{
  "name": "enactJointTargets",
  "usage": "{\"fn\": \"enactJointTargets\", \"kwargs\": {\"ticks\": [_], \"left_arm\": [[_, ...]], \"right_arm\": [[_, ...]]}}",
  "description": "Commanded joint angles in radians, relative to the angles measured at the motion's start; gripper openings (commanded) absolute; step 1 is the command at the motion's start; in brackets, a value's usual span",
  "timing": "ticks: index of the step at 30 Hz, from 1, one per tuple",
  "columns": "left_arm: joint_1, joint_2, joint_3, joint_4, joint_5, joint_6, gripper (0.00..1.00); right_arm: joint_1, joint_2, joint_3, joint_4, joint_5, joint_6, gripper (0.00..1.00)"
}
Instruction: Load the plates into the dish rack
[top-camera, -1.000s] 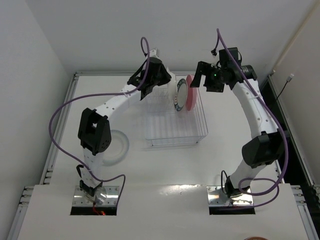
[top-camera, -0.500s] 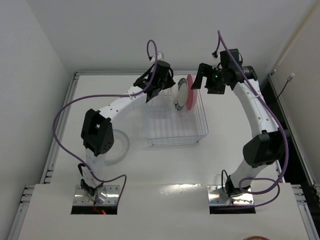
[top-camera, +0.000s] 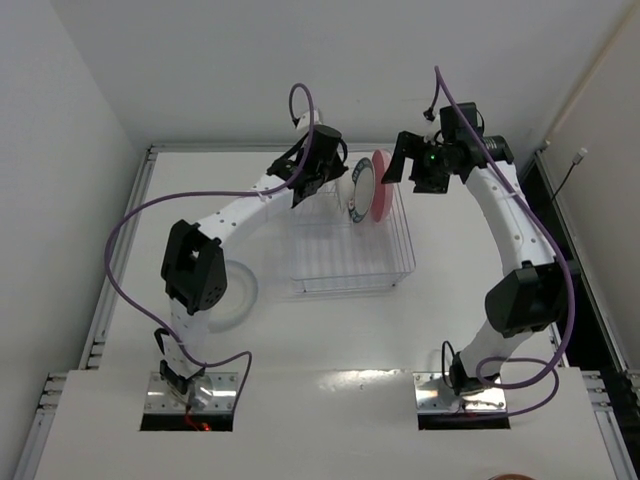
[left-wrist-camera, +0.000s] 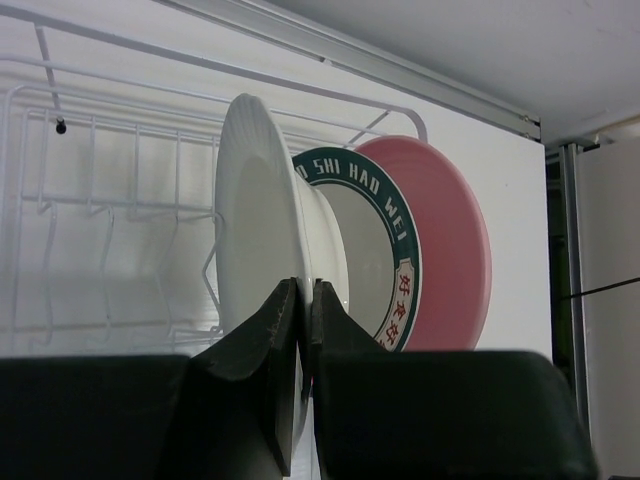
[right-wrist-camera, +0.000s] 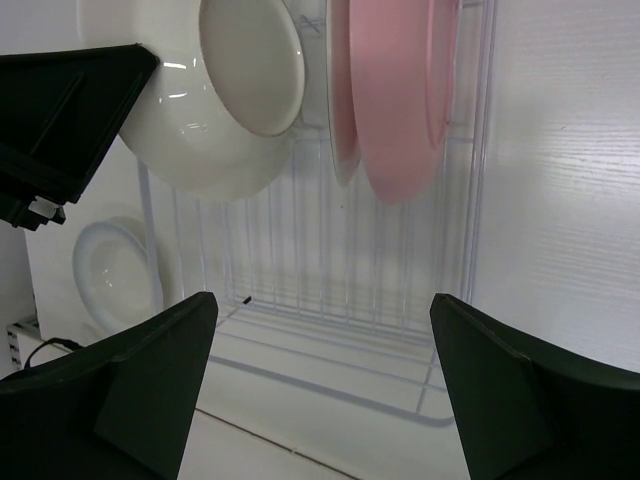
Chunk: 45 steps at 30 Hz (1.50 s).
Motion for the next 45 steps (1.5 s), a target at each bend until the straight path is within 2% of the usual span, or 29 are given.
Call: {"fn": "enactJointTargets", "kwargs": {"ticks": [1,6,13,23,34,41,45], "left_arm": [[-0.004,-0.009,0.038,0.013,-0.067,-0.038,0.00],[-0.004,0.077,0.154,-0.160,-0.096,-0.037,0.00],[-0.004,0.123,0.182,-0.320,-0.165,0.010,0.00],[-0.004,0.103,0.130,-0.386,-0.227,0.034,0.00],[-0.004,0.041,0.139,-0.164,-0.097,0.092,0.00],[0.007,-0.033,0.127,0.003,-0.040,0.060,0.00],[0.007,-0.073,0.072,0.118,-0.004,0.024,0.00]], "right_arm": [[-0.006,-0.053,-0.015,0.028,-0.020,0.000,0.86],[-0.006,-0.062,-0.035,0.028,-0.029,0.000,0.86],[-0.024,-0.071,-0.055,0.038,-0.047,0.000,0.86],[-0.024,-0.071,-0.075,0.047,-0.076,0.009,0.86],[-0.034,-0.071,-0.094,0.056,-0.086,0.009,0.86],[-0.034,-0.081,-0.105,0.056,-0.086,0.009,0.86],[-0.034,-0.081,-0.114,0.056,-0.086,0.009,0.86]]}}
